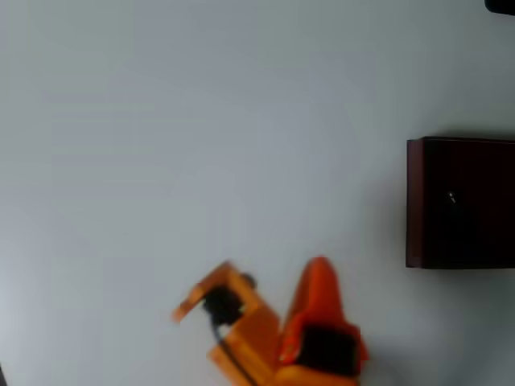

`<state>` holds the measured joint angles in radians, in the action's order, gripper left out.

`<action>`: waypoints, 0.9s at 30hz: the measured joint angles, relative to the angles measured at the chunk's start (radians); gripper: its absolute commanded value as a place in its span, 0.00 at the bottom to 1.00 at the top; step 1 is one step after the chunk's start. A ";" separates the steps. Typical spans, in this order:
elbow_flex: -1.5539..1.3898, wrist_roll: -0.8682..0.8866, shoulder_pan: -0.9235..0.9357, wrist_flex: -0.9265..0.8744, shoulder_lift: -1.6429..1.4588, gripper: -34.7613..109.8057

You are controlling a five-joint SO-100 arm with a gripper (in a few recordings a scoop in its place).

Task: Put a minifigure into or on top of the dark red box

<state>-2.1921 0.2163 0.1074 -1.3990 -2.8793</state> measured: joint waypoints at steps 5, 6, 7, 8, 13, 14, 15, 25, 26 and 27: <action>-0.169 -0.075 -0.288 -0.038 -0.275 0.24; -0.215 -0.080 -0.341 -0.052 -0.345 0.24; -0.252 -0.081 -0.387 -0.066 -0.397 0.24; -0.278 -0.092 -0.426 -0.072 -0.411 0.24; -0.416 -0.124 -0.600 -0.081 -0.463 0.24; -0.453 -0.129 -0.630 -0.080 -0.466 0.24; -0.483 -0.133 -0.655 -0.071 -0.479 0.24; -0.764 -0.218 -0.836 0.043 -0.517 0.24; -0.784 -0.209 -0.854 0.049 -0.517 0.24; -0.804 -0.199 -0.864 0.051 -0.517 0.24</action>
<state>-2.9959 0.0169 -0.7563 -1.3484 -3.3962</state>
